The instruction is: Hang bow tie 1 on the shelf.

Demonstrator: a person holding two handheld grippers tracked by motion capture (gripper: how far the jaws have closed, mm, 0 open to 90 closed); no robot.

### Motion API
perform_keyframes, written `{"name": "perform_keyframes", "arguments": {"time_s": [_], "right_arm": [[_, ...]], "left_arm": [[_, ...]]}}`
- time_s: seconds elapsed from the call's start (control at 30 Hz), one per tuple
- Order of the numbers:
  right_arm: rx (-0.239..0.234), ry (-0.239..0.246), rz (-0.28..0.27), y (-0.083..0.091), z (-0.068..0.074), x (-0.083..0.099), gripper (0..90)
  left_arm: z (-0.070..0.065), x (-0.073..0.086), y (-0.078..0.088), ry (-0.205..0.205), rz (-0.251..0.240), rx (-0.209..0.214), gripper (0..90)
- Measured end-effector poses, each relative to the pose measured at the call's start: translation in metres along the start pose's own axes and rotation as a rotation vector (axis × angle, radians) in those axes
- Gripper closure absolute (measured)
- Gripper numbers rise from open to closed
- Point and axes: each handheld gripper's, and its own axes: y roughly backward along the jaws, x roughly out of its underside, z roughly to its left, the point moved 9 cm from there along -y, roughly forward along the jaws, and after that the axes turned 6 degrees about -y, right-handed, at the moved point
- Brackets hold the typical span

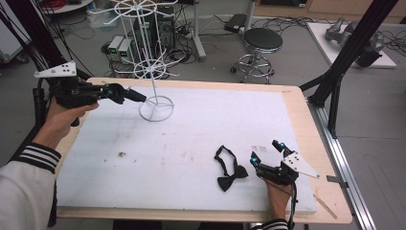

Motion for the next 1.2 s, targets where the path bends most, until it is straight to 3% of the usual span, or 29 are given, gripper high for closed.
{"name": "perform_keyframes", "arguments": {"time_s": [0.37,1.2], "right_arm": [[0.000,-0.001,-0.001,0.000,0.000,0.000,7.9],[-0.002,0.000,-0.001,0.000,0.000,0.000,7.9]], "left_arm": [[0.005,-0.008,-0.004,-0.003,-0.001,-0.009,84.4],[0.029,-0.016,-0.018,-0.009,0.041,-0.083,84.3]]}}
